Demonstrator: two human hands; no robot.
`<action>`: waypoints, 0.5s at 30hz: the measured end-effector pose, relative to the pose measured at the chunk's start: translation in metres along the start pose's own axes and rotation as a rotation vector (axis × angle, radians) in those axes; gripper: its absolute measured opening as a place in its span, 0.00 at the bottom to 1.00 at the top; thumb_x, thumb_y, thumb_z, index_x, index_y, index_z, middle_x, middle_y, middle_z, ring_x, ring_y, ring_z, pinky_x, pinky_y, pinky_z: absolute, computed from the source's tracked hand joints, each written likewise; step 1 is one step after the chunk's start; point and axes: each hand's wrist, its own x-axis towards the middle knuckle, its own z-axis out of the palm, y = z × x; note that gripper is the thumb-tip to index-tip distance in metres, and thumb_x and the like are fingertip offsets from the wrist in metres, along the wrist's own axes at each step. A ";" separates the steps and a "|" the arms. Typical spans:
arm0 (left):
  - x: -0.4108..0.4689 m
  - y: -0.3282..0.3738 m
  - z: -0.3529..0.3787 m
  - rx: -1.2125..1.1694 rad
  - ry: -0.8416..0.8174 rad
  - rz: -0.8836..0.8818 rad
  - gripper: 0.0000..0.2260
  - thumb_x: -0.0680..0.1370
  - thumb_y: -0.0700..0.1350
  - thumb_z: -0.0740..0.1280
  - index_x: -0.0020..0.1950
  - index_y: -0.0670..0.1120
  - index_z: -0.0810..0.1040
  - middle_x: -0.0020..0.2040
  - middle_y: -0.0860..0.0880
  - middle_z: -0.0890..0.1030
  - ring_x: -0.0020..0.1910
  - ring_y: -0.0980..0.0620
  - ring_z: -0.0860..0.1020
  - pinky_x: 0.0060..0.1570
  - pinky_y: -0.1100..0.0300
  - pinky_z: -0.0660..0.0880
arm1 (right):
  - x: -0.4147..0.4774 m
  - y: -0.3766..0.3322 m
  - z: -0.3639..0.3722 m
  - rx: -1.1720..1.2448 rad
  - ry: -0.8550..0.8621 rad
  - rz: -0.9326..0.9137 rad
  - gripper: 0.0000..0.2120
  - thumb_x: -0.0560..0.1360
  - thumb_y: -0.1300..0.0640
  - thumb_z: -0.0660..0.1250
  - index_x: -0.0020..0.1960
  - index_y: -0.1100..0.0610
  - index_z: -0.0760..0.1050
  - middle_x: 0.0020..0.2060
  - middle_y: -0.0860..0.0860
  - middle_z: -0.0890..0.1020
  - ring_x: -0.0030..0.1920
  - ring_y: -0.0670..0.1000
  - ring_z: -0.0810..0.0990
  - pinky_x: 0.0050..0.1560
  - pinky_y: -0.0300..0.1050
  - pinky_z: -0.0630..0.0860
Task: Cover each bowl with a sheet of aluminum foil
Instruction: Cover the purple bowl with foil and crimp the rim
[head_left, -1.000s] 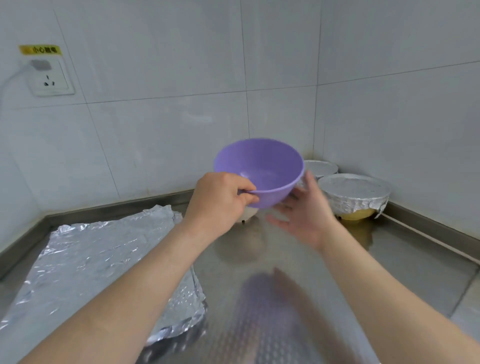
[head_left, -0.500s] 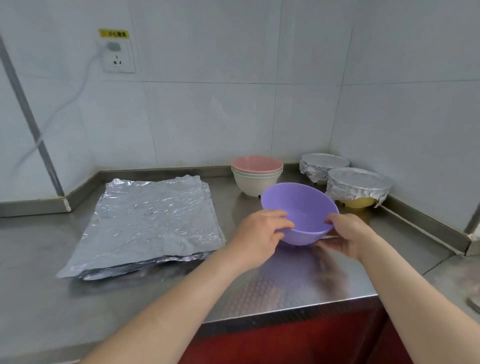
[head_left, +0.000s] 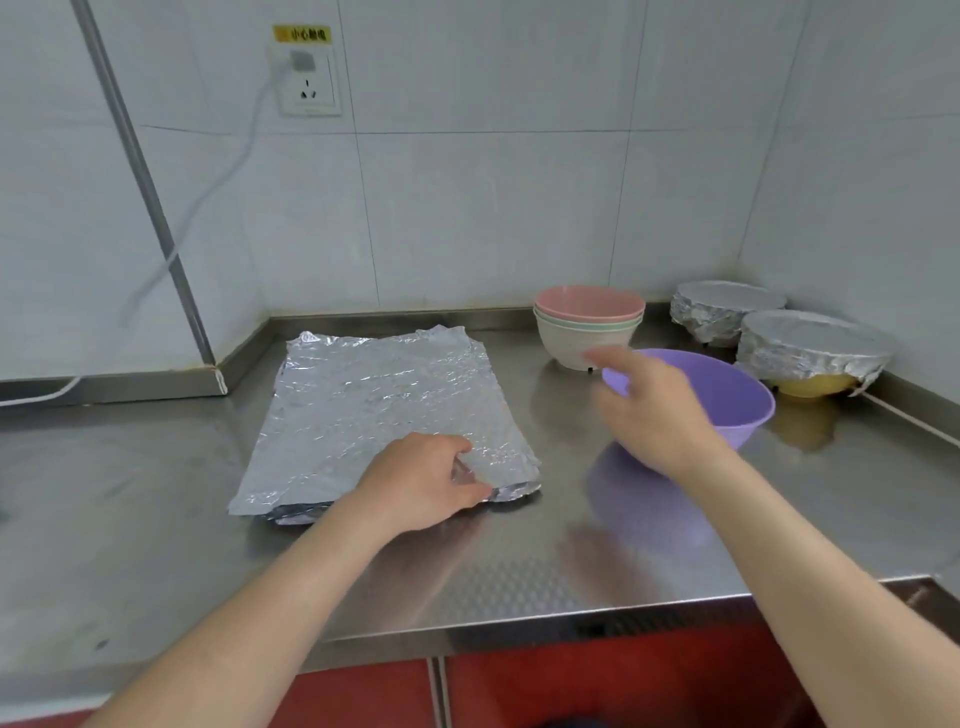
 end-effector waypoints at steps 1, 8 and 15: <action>0.001 -0.002 0.001 -0.002 0.015 0.009 0.27 0.71 0.63 0.69 0.67 0.54 0.74 0.60 0.53 0.80 0.62 0.48 0.75 0.57 0.58 0.72 | -0.003 -0.005 0.014 -0.032 -0.144 -0.069 0.22 0.76 0.61 0.62 0.69 0.50 0.72 0.62 0.50 0.79 0.59 0.52 0.76 0.54 0.39 0.68; -0.006 -0.019 -0.001 0.031 0.098 0.147 0.12 0.74 0.55 0.63 0.45 0.48 0.78 0.39 0.49 0.79 0.44 0.44 0.76 0.40 0.57 0.69 | 0.004 -0.005 0.081 -0.205 -0.524 -0.199 0.25 0.74 0.53 0.65 0.70 0.44 0.68 0.70 0.45 0.69 0.72 0.49 0.64 0.71 0.56 0.62; -0.010 -0.042 -0.011 0.249 0.348 0.341 0.03 0.76 0.40 0.65 0.43 0.45 0.77 0.39 0.46 0.80 0.38 0.42 0.79 0.36 0.54 0.71 | 0.021 -0.011 0.085 -0.100 -0.545 -0.307 0.28 0.71 0.45 0.73 0.69 0.42 0.70 0.69 0.41 0.71 0.73 0.43 0.61 0.72 0.47 0.60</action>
